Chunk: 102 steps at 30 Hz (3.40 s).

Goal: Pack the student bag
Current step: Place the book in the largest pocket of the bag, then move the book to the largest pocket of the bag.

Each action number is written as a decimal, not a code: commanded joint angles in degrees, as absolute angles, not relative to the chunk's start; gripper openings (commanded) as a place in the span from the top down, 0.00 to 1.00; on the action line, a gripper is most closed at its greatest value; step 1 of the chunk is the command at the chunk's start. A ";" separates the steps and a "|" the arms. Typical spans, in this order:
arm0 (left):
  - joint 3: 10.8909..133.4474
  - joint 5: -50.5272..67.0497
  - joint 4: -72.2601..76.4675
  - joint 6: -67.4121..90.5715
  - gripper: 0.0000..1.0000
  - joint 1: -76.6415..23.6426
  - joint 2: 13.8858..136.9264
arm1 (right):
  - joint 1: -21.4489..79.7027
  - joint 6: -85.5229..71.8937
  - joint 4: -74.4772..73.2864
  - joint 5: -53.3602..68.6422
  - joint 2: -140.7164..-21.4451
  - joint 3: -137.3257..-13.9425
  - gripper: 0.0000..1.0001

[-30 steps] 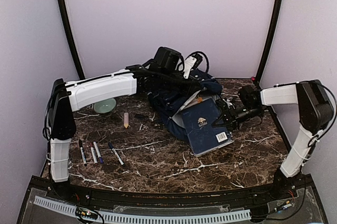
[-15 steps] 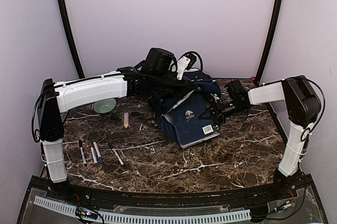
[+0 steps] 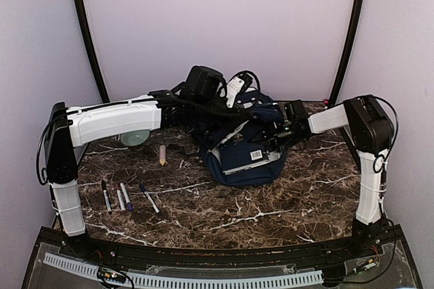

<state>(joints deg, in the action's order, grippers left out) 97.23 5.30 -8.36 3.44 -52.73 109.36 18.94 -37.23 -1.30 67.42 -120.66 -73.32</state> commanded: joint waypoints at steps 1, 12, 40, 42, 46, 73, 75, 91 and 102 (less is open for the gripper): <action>97.28 6.23 -0.31 2.84 1.00 -53.89 101.28 | 17.66 -30.25 -3.69 61.18 -117.71 -76.56 0.87; 93.43 1.53 2.27 2.47 1.00 -53.91 99.28 | 17.80 -12.04 -22.45 44.41 -108.22 -72.88 0.34; 90.35 -0.69 5.66 5.88 1.00 -53.88 100.19 | 24.52 11.79 -41.41 29.89 -88.09 -59.21 0.62; 90.35 -0.70 5.92 5.95 1.00 -53.88 100.20 | 26.76 14.76 -42.68 26.74 -87.03 -58.59 0.58; 90.27 -0.61 6.45 6.13 1.00 -53.88 100.43 | 30.50 17.05 -39.11 19.17 -84.09 -56.78 0.52; 90.61 0.68 6.68 7.44 1.00 -53.88 101.93 | 45.87 24.83 -20.35 -4.94 -89.65 -52.75 0.25; 90.62 1.05 6.77 7.68 1.00 -53.88 101.95 | 45.87 23.51 -18.92 -7.89 -90.60 -53.72 0.27; 90.22 5.14 6.98 9.75 1.00 -53.88 101.80 | 45.04 21.13 -5.44 -18.32 -93.97 -57.92 0.36; 88.99 6.15 8.00 11.48 1.00 -53.88 100.98 | 44.12 25.47 5.83 -23.70 -99.13 -59.09 0.41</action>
<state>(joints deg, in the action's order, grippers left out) 89.06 5.21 1.65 10.13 -54.19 104.88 44.99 23.97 -3.42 -19.55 -97.67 -57.45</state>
